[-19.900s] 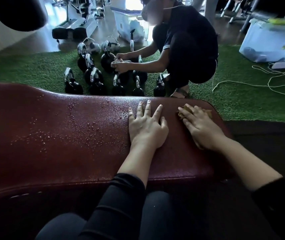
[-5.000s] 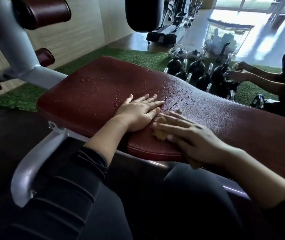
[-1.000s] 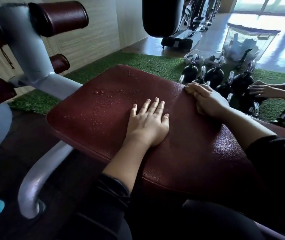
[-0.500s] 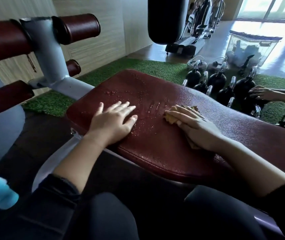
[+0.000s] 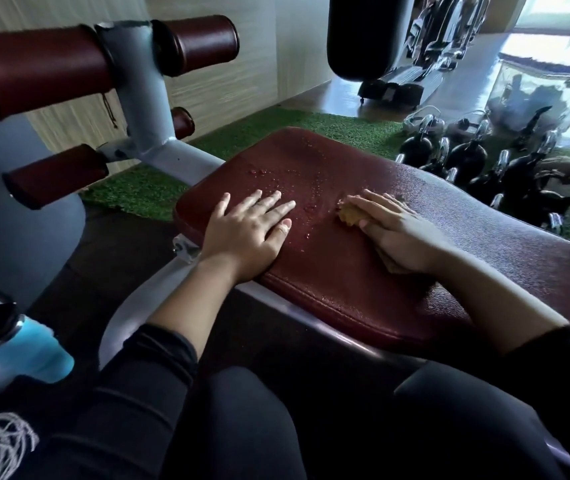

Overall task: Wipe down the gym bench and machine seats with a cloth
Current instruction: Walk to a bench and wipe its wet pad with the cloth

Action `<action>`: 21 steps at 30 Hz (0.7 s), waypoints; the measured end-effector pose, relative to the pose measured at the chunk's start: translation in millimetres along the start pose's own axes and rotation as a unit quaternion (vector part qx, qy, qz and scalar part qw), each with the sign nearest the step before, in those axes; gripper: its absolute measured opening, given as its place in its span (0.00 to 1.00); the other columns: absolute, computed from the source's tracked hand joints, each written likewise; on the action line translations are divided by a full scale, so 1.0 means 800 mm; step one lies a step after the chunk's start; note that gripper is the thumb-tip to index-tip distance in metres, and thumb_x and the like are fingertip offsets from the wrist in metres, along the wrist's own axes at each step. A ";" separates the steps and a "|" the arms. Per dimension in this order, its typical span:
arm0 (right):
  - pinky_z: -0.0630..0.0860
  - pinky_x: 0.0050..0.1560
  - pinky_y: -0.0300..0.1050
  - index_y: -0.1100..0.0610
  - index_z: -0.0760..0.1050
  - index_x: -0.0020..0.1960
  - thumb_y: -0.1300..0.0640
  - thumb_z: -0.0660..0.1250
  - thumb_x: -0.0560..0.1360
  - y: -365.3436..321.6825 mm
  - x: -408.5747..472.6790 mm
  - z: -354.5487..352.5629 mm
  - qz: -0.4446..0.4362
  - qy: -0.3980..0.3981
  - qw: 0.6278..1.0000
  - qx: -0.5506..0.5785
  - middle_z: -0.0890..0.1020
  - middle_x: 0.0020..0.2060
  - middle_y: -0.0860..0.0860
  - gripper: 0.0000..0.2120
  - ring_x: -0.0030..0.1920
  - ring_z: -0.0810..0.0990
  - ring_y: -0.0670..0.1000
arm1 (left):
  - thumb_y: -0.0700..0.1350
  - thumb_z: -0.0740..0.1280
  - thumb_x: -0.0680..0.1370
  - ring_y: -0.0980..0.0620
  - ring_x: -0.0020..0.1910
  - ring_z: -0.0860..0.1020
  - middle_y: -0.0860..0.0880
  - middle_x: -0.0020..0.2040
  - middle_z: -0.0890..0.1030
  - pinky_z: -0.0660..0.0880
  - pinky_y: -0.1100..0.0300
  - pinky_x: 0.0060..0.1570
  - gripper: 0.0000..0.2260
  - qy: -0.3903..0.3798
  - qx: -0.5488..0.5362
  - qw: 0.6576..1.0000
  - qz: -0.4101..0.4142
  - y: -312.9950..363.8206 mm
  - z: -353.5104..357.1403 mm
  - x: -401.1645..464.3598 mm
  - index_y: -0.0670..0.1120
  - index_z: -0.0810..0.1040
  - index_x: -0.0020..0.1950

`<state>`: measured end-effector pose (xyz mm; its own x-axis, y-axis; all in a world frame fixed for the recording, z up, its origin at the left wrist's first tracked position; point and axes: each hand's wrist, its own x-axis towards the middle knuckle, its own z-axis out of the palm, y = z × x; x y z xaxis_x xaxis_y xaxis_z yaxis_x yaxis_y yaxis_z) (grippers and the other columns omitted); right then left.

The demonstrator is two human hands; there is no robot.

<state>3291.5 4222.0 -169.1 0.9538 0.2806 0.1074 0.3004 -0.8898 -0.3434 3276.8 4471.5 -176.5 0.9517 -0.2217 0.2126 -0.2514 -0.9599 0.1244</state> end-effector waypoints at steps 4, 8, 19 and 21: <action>0.47 0.73 0.37 0.39 0.58 0.73 0.46 0.53 0.81 -0.053 0.002 0.016 -0.092 -0.002 0.996 -0.008 0.61 0.74 0.42 0.20 0.75 0.55 0.43 | 0.58 0.42 0.76 0.59 0.77 0.54 0.61 0.77 0.59 0.43 0.50 0.74 0.27 0.013 -0.021 1.000 0.001 -0.002 0.000 0.001 0.65 0.61 0.74; 0.49 0.75 0.38 0.40 0.60 0.73 0.45 0.49 0.79 -0.078 -0.061 0.030 -0.234 0.013 0.971 -0.037 0.62 0.74 0.44 0.22 0.74 0.58 0.45 | 0.58 0.42 0.76 0.59 0.77 0.54 0.61 0.77 0.60 0.43 0.51 0.74 0.27 0.019 -0.027 0.999 0.006 -0.006 0.003 0.002 0.64 0.62 0.74; 0.52 0.76 0.47 0.35 0.60 0.71 0.42 0.50 0.78 0.000 -0.025 -0.004 -0.202 -0.036 0.979 0.019 0.61 0.73 0.40 0.21 0.74 0.55 0.40 | 0.57 0.43 0.76 0.59 0.76 0.54 0.61 0.77 0.60 0.42 0.52 0.75 0.26 0.027 -0.029 0.999 0.006 -0.005 0.006 0.002 0.65 0.62 0.74; 0.48 0.75 0.40 0.39 0.61 0.71 0.44 0.51 0.77 -0.032 -0.014 0.006 -0.212 -0.026 0.977 -0.004 0.62 0.73 0.44 0.22 0.74 0.56 0.43 | 0.57 0.42 0.76 0.60 0.76 0.54 0.62 0.77 0.59 0.42 0.53 0.74 0.26 0.021 -0.034 0.999 0.007 -0.007 0.006 0.004 0.65 0.62 0.74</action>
<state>3273.3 4243.0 -165.9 0.7421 0.6426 0.1905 0.6690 -0.6924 -0.2702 3282.1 4475.2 -181.1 0.9398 -0.2262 0.2560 -0.2775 -0.9425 0.1862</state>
